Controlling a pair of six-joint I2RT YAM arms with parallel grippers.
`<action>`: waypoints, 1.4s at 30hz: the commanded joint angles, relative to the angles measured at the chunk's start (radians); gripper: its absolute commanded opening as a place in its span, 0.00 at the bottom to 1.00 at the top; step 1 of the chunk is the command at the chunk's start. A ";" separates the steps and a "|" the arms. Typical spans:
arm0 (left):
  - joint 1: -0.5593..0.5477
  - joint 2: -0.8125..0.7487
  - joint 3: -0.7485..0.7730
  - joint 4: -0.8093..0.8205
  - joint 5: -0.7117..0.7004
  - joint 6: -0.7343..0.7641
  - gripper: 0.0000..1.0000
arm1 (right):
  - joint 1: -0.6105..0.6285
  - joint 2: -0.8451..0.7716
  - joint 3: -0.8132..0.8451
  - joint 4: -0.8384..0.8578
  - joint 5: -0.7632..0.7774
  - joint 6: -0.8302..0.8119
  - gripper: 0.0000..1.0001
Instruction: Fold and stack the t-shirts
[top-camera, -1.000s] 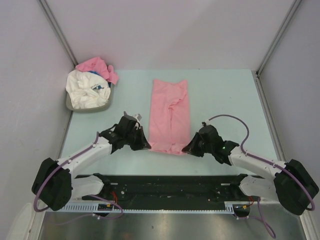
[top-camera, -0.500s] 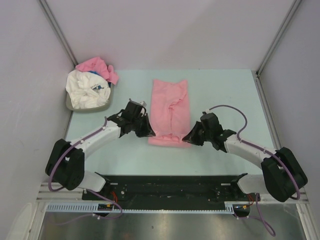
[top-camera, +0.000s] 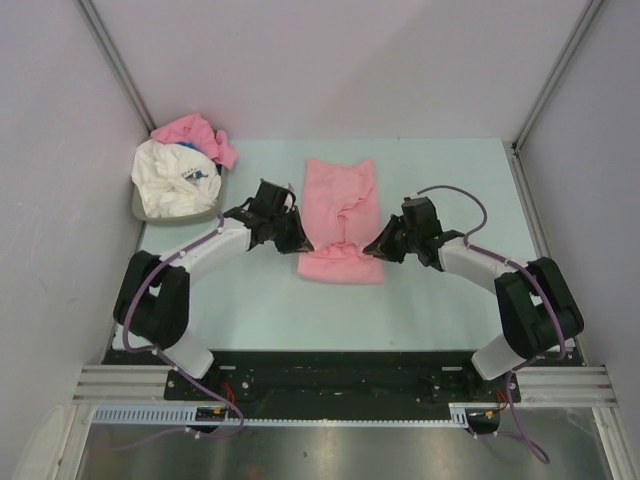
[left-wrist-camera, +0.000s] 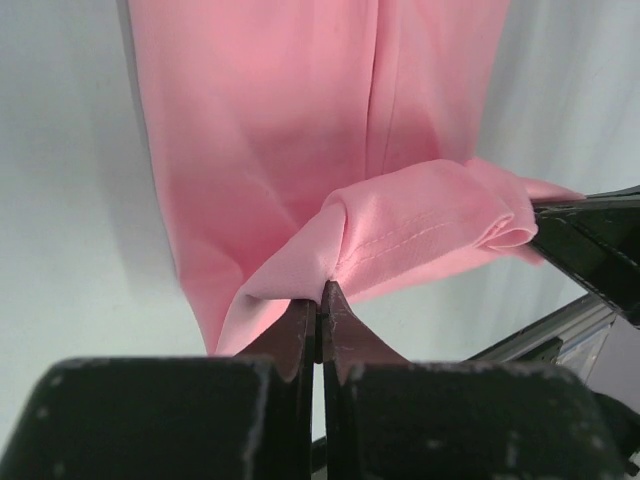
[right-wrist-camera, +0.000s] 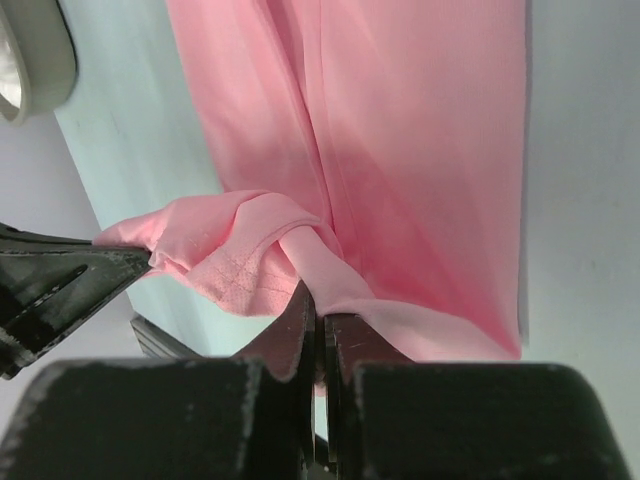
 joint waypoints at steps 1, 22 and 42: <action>0.026 0.047 0.100 0.006 0.024 0.027 0.00 | -0.028 0.070 0.092 0.045 -0.041 -0.034 0.00; 0.109 0.379 0.390 0.011 0.053 0.041 0.74 | -0.143 0.410 0.315 0.160 -0.082 -0.023 0.26; 0.126 -0.064 -0.046 0.146 0.012 -0.010 1.00 | -0.010 0.102 0.390 -0.161 0.269 -0.258 1.00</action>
